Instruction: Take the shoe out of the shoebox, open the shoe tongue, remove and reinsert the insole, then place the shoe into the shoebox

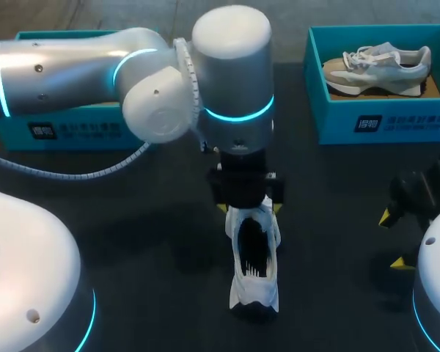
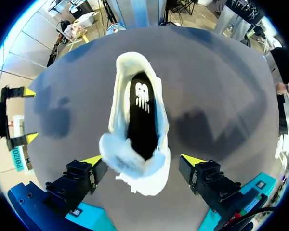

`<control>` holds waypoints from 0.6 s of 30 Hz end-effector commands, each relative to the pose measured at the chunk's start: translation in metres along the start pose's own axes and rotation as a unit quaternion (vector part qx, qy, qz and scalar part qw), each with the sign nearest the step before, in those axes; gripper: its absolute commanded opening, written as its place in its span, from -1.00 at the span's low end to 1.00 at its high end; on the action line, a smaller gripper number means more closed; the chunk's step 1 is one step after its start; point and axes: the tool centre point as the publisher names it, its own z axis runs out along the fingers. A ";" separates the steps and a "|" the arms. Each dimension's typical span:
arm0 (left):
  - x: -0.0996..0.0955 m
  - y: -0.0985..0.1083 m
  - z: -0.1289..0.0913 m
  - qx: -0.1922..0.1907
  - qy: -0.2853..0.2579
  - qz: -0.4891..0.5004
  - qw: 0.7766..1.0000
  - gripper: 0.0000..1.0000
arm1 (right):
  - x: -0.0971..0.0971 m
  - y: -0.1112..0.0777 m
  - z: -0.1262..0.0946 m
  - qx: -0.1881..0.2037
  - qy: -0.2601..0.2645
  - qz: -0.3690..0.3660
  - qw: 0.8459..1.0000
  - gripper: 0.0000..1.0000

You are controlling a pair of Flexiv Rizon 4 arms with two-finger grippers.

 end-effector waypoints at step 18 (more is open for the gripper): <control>0.001 0.039 -0.028 -0.030 -0.004 -0.033 0.999 -0.11 | 0.002 0.000 0.000 0.001 -0.002 0.000 1.000 1.00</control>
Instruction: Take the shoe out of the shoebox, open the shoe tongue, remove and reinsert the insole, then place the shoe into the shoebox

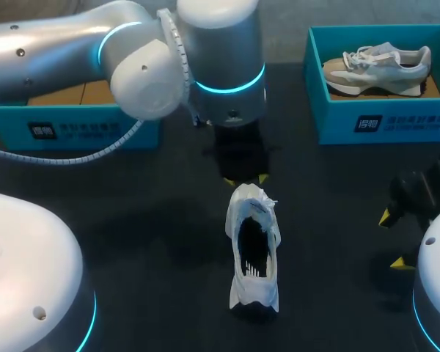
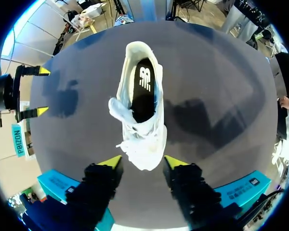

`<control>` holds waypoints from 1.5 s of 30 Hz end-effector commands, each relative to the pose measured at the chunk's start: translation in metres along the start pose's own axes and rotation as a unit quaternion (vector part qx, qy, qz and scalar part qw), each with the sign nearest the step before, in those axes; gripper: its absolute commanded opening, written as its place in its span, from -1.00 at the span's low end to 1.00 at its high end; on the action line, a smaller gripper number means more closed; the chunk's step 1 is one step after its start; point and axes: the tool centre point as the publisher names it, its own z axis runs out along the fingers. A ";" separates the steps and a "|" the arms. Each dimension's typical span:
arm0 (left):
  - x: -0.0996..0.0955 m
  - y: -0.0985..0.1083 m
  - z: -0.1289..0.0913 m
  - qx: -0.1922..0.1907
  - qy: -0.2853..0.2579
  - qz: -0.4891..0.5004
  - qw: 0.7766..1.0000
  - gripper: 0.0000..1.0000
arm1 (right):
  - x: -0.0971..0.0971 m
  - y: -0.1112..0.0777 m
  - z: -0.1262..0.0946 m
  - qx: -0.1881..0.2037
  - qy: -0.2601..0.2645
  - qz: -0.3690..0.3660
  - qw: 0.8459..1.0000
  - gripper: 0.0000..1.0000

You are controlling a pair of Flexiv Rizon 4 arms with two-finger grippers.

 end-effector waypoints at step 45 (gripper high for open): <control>-0.005 -0.070 0.044 0.092 -0.016 0.036 0.995 -0.46 | 0.002 0.000 0.000 0.001 -0.002 0.000 1.000 1.00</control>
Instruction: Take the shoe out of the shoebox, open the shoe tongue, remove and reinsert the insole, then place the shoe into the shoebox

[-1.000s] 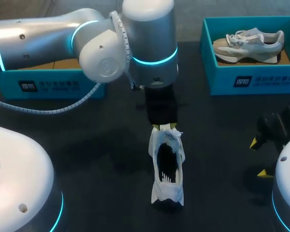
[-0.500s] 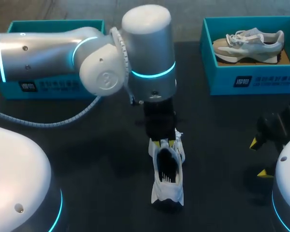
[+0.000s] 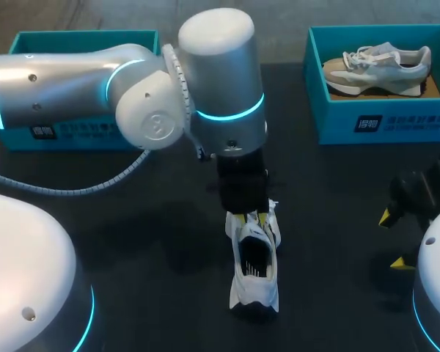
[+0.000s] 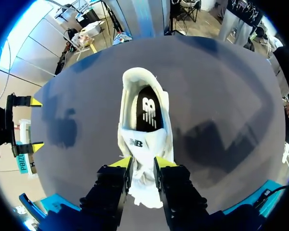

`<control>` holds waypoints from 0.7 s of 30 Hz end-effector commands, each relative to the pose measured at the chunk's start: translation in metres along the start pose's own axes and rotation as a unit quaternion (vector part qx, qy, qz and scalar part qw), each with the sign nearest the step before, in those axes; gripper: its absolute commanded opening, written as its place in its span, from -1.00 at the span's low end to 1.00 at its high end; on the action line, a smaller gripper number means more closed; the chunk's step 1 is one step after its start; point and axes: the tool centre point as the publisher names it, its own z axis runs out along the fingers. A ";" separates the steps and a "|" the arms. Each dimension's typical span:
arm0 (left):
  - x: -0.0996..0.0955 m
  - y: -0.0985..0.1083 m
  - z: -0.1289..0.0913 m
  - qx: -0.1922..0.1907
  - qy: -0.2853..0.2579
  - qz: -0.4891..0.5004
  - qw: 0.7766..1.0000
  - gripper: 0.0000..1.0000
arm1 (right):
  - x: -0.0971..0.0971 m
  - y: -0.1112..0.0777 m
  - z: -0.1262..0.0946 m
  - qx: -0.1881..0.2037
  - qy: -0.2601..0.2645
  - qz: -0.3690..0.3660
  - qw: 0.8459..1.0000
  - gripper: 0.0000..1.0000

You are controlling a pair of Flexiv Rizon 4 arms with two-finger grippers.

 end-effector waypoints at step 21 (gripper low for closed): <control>0.019 -0.016 -0.049 -0.020 -0.012 -0.008 1.000 -0.05 | 0.002 0.000 0.000 0.001 -0.002 0.000 1.000 1.00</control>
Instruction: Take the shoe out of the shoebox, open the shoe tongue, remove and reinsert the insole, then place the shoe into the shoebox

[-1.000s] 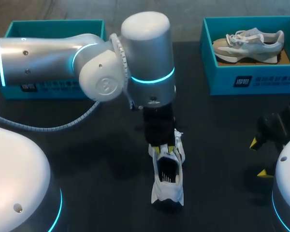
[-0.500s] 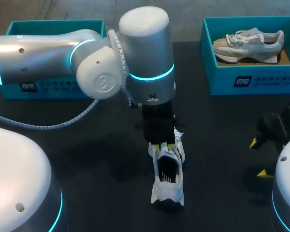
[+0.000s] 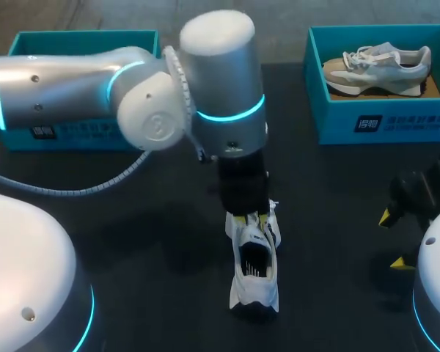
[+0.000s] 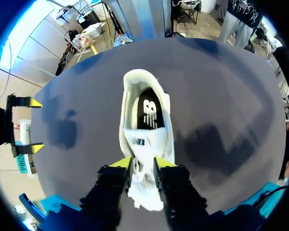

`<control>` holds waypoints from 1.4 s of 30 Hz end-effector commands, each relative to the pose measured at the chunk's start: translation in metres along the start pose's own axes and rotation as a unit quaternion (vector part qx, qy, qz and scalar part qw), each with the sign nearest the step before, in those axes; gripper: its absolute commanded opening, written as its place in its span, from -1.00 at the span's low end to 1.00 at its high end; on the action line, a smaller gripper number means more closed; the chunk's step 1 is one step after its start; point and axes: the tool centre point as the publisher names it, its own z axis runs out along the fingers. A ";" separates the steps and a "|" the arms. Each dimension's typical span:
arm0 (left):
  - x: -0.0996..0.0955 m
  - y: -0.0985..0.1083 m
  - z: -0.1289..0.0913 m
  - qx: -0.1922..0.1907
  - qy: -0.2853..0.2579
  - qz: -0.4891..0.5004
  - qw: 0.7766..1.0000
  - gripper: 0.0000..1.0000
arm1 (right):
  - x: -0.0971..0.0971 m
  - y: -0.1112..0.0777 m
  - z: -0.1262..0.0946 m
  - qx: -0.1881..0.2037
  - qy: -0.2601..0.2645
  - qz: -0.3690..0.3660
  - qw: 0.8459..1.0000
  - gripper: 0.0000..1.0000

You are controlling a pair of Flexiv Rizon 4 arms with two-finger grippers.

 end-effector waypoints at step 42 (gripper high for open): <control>0.021 -0.090 -0.076 0.013 0.045 -0.548 0.835 1.00 | 0.002 0.000 0.000 0.001 -0.002 0.000 1.000 1.00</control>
